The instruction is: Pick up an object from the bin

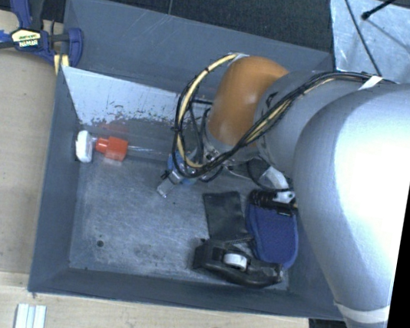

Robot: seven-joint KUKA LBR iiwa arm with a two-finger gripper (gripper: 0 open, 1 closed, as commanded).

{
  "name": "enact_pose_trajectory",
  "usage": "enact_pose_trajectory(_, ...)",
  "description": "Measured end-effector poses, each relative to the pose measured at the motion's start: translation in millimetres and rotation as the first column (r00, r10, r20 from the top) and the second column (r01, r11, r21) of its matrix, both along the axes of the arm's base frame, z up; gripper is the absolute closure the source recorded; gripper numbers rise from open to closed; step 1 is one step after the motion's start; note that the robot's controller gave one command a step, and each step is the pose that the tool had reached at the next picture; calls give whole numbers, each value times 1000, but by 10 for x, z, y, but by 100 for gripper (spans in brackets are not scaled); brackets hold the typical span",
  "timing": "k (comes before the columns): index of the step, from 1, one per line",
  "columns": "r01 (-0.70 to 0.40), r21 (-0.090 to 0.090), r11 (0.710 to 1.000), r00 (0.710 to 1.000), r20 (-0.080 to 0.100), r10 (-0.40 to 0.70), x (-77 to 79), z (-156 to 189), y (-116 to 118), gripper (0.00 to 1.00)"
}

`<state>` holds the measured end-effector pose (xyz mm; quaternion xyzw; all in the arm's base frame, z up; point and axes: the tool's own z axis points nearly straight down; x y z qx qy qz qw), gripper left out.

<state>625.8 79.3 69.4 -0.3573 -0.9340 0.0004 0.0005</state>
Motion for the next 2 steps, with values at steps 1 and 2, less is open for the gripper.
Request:
enact_pose_trajectory(1, -1, 0, 1000, 1000, 2, 1, 10, 8, 0, 100)
enact_pose_trajectory(2, -4, 1, 1000, 1000, 12, 4, 36, 1216, -6, 100)
